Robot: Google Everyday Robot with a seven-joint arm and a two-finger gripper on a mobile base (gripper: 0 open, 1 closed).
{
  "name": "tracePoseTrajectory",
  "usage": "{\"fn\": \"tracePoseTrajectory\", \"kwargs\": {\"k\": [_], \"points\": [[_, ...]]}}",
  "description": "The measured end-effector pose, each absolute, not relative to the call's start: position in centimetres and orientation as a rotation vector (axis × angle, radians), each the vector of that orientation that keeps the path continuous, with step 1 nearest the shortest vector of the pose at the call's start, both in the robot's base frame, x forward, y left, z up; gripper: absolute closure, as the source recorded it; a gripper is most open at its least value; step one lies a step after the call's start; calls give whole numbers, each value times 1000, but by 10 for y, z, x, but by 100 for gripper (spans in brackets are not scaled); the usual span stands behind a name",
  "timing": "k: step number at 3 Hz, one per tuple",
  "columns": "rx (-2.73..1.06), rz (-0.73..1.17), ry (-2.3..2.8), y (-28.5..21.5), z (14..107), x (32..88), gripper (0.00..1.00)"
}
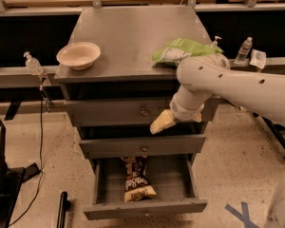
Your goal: Pick brown chip bag from bottom drawer and place on counter
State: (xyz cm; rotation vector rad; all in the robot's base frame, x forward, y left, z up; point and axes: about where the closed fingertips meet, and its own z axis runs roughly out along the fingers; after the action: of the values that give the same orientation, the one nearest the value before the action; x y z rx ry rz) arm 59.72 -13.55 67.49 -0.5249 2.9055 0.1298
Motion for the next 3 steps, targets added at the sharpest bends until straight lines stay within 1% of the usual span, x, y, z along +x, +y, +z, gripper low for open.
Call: {"fn": "tracePoseTrajectory", "kwargs": {"k": [1,2,3], "points": [[-500,139,2916,-134,678,598,0],[-511,247,2959,-124,655,597,0],[-414,431,2976,-105,601,605,0]]}}
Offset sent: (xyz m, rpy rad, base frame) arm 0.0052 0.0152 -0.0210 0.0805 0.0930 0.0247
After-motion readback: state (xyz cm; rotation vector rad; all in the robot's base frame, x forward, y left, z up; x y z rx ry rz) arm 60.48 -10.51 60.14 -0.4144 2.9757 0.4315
